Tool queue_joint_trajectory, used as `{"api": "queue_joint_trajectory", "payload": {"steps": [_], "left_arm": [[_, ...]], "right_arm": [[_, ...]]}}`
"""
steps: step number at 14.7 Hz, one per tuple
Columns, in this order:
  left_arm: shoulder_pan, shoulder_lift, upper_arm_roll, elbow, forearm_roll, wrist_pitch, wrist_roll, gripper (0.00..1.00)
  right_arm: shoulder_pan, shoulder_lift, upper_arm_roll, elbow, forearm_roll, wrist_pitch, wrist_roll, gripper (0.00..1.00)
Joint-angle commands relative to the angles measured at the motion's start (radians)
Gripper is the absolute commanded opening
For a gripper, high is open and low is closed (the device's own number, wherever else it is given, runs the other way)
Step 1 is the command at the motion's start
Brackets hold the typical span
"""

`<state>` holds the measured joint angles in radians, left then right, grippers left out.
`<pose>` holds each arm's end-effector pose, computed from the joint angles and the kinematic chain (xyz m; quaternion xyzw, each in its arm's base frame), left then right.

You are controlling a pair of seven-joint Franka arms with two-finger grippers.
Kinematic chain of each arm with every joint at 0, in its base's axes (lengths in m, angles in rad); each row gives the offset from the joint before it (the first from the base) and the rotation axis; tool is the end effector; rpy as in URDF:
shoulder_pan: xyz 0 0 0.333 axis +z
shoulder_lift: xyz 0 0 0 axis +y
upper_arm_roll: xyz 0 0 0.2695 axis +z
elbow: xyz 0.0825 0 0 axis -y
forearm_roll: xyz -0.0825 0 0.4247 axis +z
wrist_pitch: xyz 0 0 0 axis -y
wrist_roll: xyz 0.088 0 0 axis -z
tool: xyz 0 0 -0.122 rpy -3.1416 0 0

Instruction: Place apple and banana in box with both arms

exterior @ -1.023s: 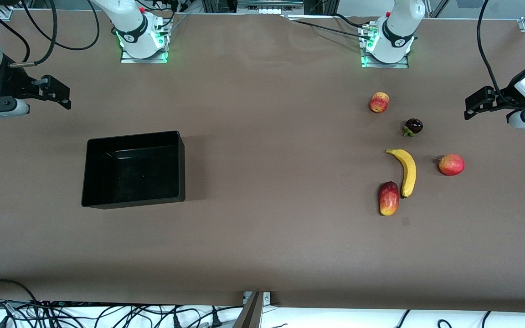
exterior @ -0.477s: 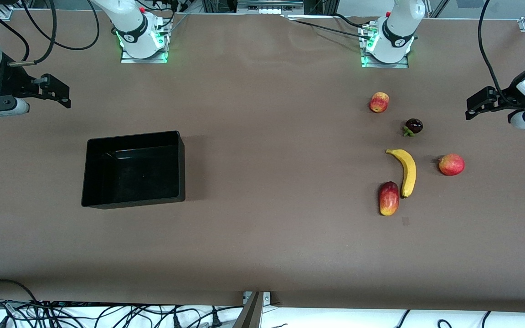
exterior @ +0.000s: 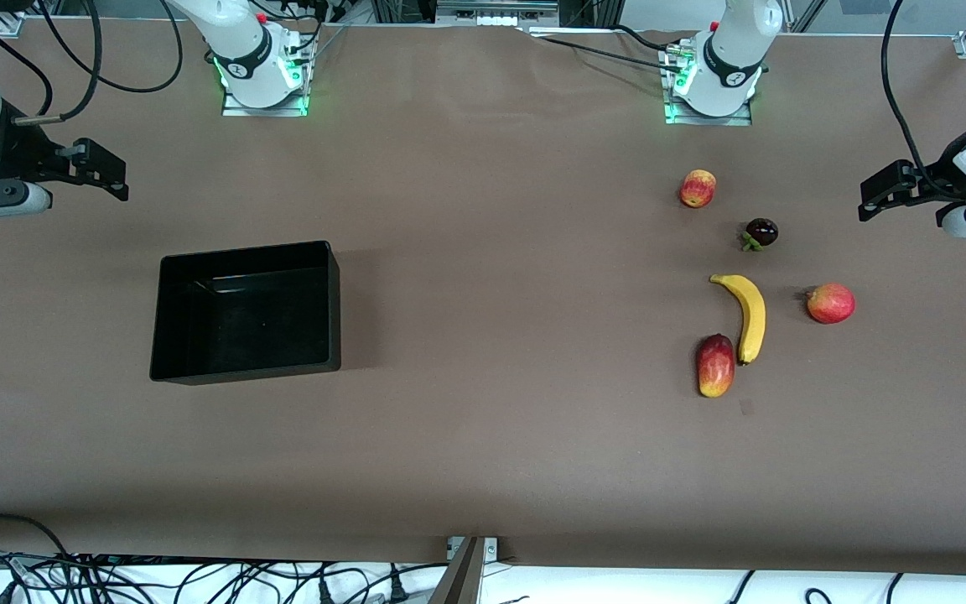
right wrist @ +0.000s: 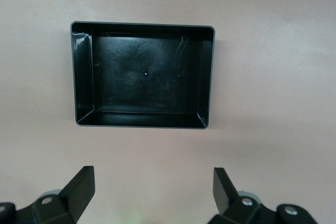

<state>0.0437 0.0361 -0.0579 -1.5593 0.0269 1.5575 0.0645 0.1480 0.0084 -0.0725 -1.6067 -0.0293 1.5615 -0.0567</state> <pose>0.6021 -0.0048 0.5462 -0.9990 0.0394 0.0192 0.0119 0.5926 0.0413 0.5389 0.9973 0.0663 -0.0266 0.0152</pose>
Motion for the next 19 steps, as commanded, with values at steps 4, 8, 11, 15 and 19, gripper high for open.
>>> {"api": "queue_joint_trajectory", "payload": {"steps": [4, 8, 11, 15, 19], "left_arm": [[0.001, 0.007, 0.001, 0.015, -0.008, -0.01, 0.017, 1.0], [0.001, 0.008, 0.0, 0.015, -0.008, -0.011, 0.017, 1.0], [0.002, 0.008, 0.001, 0.013, -0.008, -0.011, 0.017, 1.0], [0.001, 0.007, 0.001, 0.015, -0.008, -0.011, 0.017, 1.0], [0.002, 0.008, 0.004, 0.013, -0.008, -0.011, 0.017, 1.0]], "right_arm": [[-0.004, 0.048, -0.001, 0.013, -0.015, 0.0, -0.008, 1.0], [-0.022, 0.094, -0.004, 0.008, -0.012, 0.035, -0.026, 1.0], [-0.031, 0.105, -0.018, 0.007, -0.006, 0.066, -0.075, 1.0], [-0.038, 0.137, -0.056, -0.085, 0.006, 0.199, -0.123, 1.0], [-0.041, 0.188, -0.084, -0.222, 0.019, 0.386, -0.144, 1.0]]}}
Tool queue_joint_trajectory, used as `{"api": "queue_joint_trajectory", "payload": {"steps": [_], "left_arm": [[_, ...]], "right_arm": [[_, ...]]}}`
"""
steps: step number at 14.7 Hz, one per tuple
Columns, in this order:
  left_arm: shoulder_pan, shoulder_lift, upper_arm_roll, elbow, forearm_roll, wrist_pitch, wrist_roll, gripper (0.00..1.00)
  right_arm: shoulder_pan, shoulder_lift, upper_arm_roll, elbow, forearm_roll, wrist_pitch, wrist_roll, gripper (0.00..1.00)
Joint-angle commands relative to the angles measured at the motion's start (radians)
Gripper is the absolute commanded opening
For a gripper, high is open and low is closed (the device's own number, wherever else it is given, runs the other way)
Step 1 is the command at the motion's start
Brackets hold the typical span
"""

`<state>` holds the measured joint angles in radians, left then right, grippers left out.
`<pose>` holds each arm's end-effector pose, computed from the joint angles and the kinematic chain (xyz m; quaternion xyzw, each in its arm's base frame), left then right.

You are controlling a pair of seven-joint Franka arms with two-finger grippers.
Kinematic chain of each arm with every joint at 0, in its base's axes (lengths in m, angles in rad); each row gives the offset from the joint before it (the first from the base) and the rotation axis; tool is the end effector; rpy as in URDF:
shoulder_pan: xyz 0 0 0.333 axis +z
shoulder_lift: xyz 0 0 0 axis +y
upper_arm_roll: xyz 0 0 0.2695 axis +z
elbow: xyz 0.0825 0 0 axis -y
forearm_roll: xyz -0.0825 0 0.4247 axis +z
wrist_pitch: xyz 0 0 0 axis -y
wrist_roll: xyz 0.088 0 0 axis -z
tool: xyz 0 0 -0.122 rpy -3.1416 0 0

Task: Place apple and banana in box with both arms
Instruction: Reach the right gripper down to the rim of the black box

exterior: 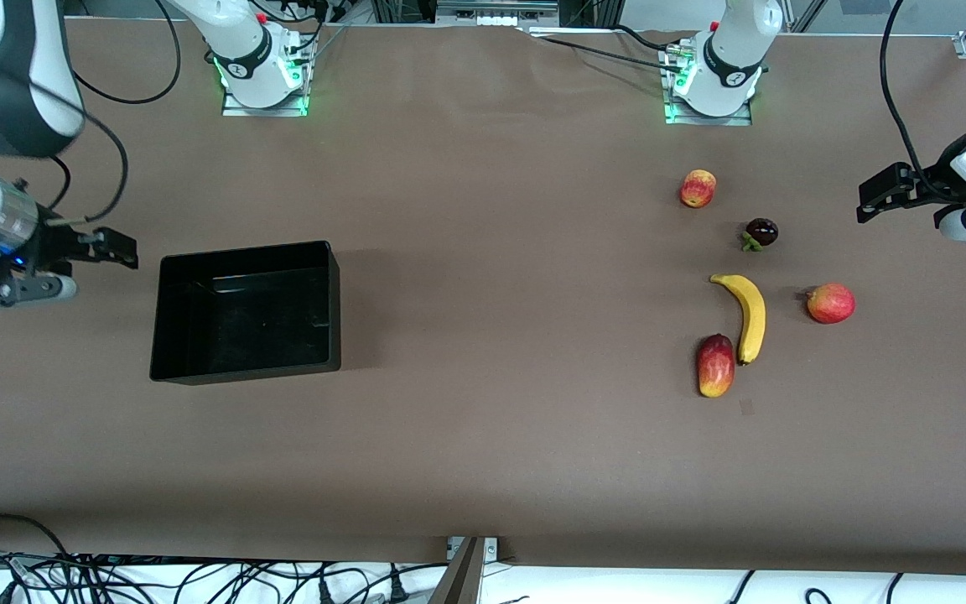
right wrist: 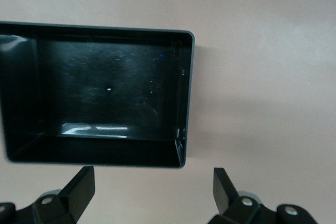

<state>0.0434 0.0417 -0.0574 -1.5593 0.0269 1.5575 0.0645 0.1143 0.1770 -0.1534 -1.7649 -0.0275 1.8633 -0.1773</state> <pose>0.6033 -0.0046 0.5428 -0.9989 0.0393 0.0220 0.0117 0.6320 -0.0245 0.3795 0.9962 0.0741 -0.0409 0.0222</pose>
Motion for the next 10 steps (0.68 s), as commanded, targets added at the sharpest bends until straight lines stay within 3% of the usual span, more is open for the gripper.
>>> {"api": "queue_joint_trajectory", "payload": {"steps": [1, 4, 10], "left_arm": [[0.003, 0.003, 0.004, 0.013, -0.008, -0.011, 0.017, 1.0], [0.003, 0.003, 0.004, 0.012, -0.008, -0.013, 0.017, 1.0], [0.007, 0.032, -0.001, 0.01, -0.007, -0.057, 0.009, 1.0]], "right_arm": [[-0.015, 0.054, -0.014, -0.074, 0.018, 0.129, -0.036, 1.0], [-0.059, 0.162, -0.017, -0.074, 0.119, 0.218, -0.129, 1.0], [-0.077, 0.185, -0.017, -0.234, 0.127, 0.448, -0.148, 0.98]]}}
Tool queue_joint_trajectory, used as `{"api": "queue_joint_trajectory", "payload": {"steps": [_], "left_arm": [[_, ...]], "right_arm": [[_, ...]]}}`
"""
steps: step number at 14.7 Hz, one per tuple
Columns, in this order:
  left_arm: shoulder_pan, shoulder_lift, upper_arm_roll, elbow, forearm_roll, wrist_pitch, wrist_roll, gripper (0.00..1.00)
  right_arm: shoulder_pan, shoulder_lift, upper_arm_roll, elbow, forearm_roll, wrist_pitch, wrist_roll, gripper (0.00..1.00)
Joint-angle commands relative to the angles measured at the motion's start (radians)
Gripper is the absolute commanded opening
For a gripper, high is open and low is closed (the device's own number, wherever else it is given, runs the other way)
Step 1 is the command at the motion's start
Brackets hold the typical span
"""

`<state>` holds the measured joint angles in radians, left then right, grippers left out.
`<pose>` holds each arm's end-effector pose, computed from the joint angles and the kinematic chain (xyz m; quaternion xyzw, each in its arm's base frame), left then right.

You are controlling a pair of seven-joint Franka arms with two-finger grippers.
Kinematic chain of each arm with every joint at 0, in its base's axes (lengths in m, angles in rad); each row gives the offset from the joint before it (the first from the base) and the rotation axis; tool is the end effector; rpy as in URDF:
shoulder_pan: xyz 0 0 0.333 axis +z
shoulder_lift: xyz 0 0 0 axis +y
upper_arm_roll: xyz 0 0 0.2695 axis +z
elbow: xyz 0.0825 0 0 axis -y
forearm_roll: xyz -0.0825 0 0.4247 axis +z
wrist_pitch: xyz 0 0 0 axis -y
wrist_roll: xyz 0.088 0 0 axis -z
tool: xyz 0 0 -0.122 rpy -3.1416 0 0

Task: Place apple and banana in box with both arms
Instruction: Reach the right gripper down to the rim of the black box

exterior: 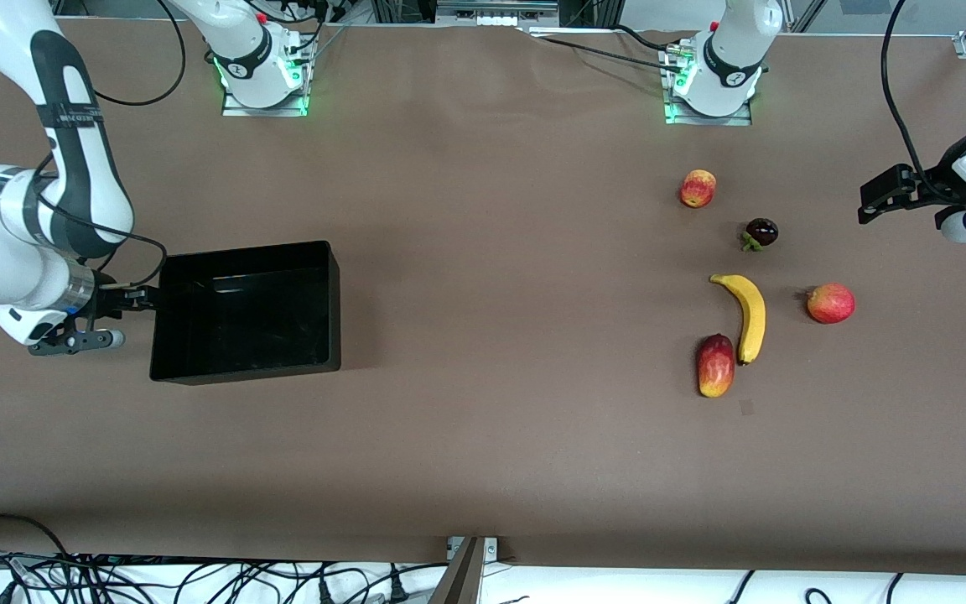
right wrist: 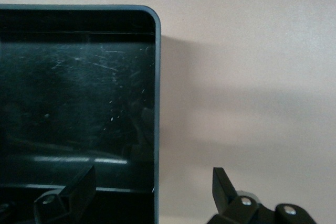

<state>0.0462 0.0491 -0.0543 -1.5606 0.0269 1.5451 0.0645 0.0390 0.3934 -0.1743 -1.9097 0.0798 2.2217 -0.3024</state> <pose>0.6032 -0.0010 0.5367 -0.9987 0.0364 0.0326 0.0112 0.6238 -0.0819 0.2025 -0.9973 -0.0634 0.0368 0.0054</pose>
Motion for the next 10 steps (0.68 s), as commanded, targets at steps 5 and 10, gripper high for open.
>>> {"api": "queue_joint_trajectory", "payload": {"steps": [5, 10], "left_arm": [[0.012, 0.067, 0.002, 0.01, -0.018, -0.236, -0.006, 1.0], [0.0, 0.095, -0.019, -0.158, -0.013, -0.114, -0.015, 1.0]], "right_arm": [[-0.002, -0.03, 0.004, -0.146, 0.02, 0.168, -0.021, 0.69], [-0.004, -0.033, 0.004, -0.153, 0.021, 0.156, -0.018, 0.0]]}}
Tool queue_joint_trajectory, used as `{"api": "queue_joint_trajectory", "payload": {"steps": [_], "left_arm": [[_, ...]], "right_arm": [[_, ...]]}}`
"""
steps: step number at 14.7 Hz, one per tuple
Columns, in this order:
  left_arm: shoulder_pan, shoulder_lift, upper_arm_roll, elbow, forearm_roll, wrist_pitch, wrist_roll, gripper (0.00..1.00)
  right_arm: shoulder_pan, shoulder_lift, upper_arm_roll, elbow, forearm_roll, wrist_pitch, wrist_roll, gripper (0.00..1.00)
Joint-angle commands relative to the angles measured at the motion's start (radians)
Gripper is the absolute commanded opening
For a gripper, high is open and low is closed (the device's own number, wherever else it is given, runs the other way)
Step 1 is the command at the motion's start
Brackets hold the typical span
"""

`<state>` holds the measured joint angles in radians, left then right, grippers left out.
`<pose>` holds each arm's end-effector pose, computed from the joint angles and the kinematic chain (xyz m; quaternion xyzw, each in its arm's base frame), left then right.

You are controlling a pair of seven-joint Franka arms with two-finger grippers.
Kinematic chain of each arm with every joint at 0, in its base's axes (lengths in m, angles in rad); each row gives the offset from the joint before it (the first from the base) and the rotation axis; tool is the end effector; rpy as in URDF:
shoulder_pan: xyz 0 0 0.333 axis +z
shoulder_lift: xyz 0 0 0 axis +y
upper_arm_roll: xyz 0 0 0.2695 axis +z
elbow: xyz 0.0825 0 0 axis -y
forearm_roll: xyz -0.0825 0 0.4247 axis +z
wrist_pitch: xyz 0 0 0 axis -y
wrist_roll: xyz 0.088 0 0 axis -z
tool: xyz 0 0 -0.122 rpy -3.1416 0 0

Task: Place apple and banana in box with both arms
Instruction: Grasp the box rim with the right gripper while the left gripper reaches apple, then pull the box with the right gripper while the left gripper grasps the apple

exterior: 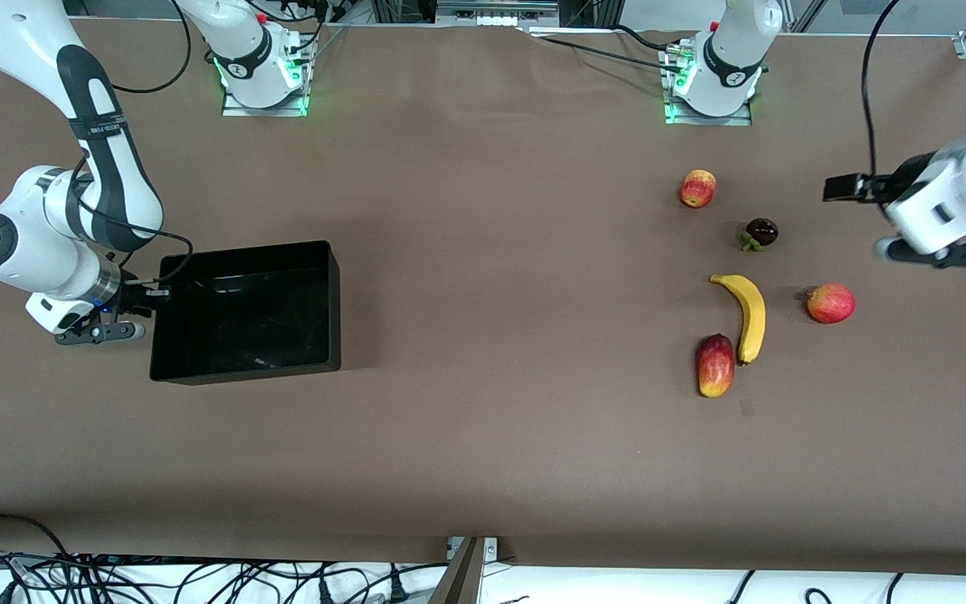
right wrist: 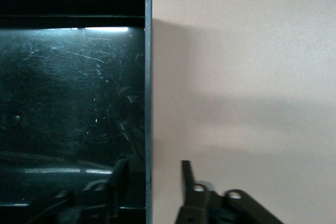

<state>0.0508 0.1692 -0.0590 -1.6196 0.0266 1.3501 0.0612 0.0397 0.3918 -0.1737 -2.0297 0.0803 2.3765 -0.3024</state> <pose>0.5870 0.0003 0.4258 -0.9754 0.0345 0.2176 0.0026 0.5991 -0.0825 0.1634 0.9980 0.0605 -0.0196 0.0017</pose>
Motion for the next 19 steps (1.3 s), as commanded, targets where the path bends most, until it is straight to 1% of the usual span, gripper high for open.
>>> {"api": "queue_joint_trajectory", "payload": {"steps": [1, 2, 4, 5, 6, 8, 9, 10, 11, 13, 15, 16, 18, 19], "left_arm": [[-0.005, -0.06, -0.031, -0.171, -0.008, 0.13, -0.014, 1.0], [-0.005, -0.1, -0.048, -0.259, -0.008, 0.191, -0.02, 1.0], [-0.003, -0.207, -0.099, -0.484, -0.007, 0.358, -0.058, 1.0], [0.001, -0.23, -0.131, -0.572, -0.007, 0.418, -0.067, 1.0], [0.009, -0.234, -0.143, -0.624, -0.007, 0.449, -0.067, 1.0], [0.0, -0.22, -0.147, -0.699, -0.011, 0.48, -0.067, 1.0], [-0.006, -0.2, -0.157, -0.724, -0.011, 0.497, -0.067, 1.0], [-0.005, -0.182, -0.169, -0.75, -0.011, 0.535, -0.067, 1.0], [-0.005, -0.177, -0.171, -0.796, -0.011, 0.596, -0.067, 1.0], [-0.005, -0.178, -0.176, -0.897, -0.011, 0.723, -0.067, 1.0], [-0.005, -0.153, -0.179, -0.933, -0.014, 0.742, -0.066, 1.0], [-0.005, -0.14, -0.18, -0.953, -0.034, 0.754, -0.064, 1.0], [-0.014, -0.125, -0.203, -0.964, -0.059, 0.788, -0.06, 1.0], [-0.014, -0.099, -0.208, -0.964, -0.057, 0.799, -0.054, 1.0]], "right_arm": [[-0.004, -0.036, 0.003, -0.038, 0.021, -0.005, -0.014, 0.0], [-0.004, -0.039, 0.003, -0.037, 0.021, -0.014, -0.012, 0.0], [-0.004, -0.047, 0.005, -0.006, 0.022, -0.061, -0.012, 0.0], [0.0, -0.053, 0.014, 0.023, 0.026, -0.095, -0.007, 0.0], [0.002, -0.053, 0.022, 0.06, 0.026, -0.143, -0.006, 0.0], [0.003, -0.051, 0.065, 0.133, 0.027, -0.233, 0.011, 0.0], [0.005, -0.051, 0.089, 0.166, 0.027, -0.275, 0.066, 0.0], [0.005, -0.051, 0.127, 0.195, 0.027, -0.311, 0.135, 0.0], [0.005, -0.051, 0.163, 0.213, 0.027, -0.339, 0.194, 0.0], [0.005, -0.051, 0.221, 0.223, 0.027, -0.344, 0.248, 0.0], [0.005, -0.051, 0.272, 0.223, 0.027, -0.346, 0.288, 0.0], [0.005, -0.051, 0.302, 0.223, 0.027, -0.346, 0.336, 0.0], [0.015, -0.05, 0.358, 0.223, 0.027, -0.346, 0.434, 0.0], [0.028, -0.045, 0.373, 0.223, 0.027, -0.344, 0.472, 0.0]]}}
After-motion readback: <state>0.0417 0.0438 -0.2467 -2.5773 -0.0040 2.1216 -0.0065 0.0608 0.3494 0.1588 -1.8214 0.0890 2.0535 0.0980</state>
